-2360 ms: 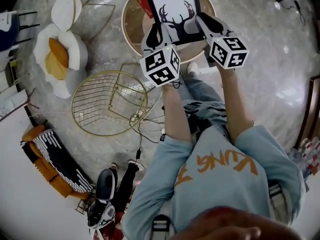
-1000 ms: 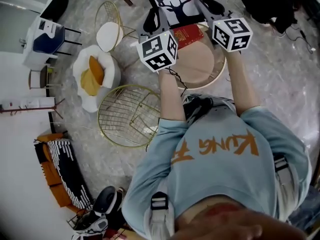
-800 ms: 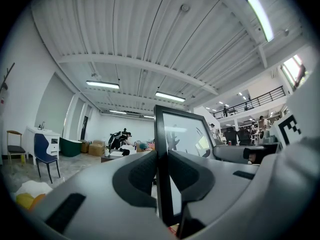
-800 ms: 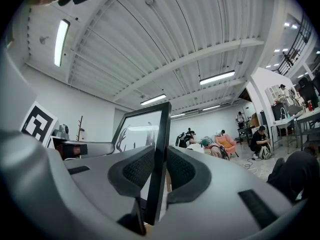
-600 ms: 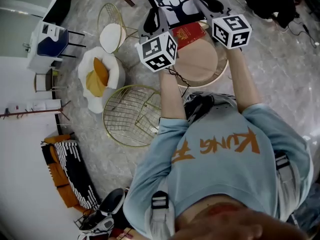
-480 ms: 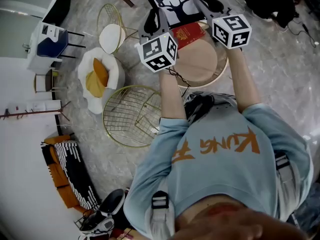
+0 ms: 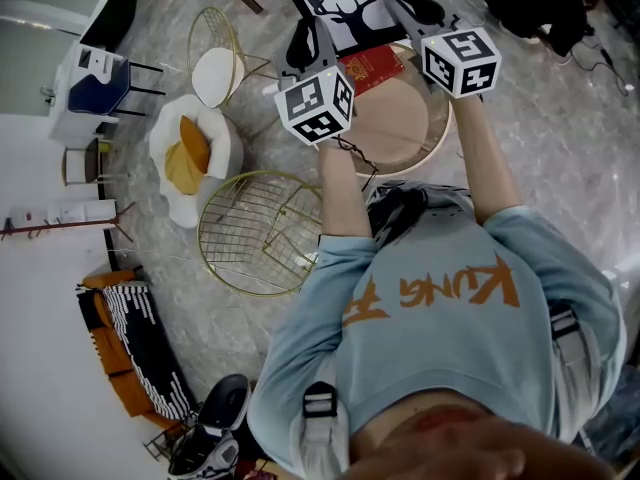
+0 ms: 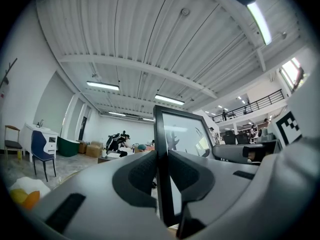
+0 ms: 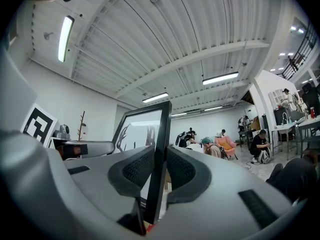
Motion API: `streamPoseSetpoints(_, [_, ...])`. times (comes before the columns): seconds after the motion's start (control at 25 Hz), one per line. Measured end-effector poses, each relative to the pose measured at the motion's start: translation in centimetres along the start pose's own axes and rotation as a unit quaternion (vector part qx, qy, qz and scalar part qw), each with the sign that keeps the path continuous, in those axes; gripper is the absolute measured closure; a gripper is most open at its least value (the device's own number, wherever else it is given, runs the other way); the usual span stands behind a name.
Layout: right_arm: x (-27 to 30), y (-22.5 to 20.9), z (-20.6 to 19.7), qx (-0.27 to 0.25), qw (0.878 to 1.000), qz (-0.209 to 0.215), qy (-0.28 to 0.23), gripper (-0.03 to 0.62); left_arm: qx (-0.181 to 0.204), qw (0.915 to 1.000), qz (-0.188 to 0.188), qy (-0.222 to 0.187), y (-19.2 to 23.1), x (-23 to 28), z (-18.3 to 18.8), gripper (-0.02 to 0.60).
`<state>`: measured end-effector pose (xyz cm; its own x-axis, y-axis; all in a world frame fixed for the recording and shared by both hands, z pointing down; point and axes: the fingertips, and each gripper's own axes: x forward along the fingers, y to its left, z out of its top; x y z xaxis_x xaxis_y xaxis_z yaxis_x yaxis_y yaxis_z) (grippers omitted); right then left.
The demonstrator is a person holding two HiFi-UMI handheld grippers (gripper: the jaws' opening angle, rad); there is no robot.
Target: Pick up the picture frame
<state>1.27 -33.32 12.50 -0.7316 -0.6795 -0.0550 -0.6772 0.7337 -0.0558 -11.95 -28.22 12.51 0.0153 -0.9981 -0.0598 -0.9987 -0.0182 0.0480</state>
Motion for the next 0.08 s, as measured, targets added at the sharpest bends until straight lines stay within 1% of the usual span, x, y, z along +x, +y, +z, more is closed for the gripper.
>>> streamPoseSetpoints(0.08, [0.01, -0.12, -0.16, -0.001, 1.000, 0.002, -0.001, 0.522, 0.000, 1.0000, 0.003, -0.005, -0.06, 0.02, -0.21, 0.501])
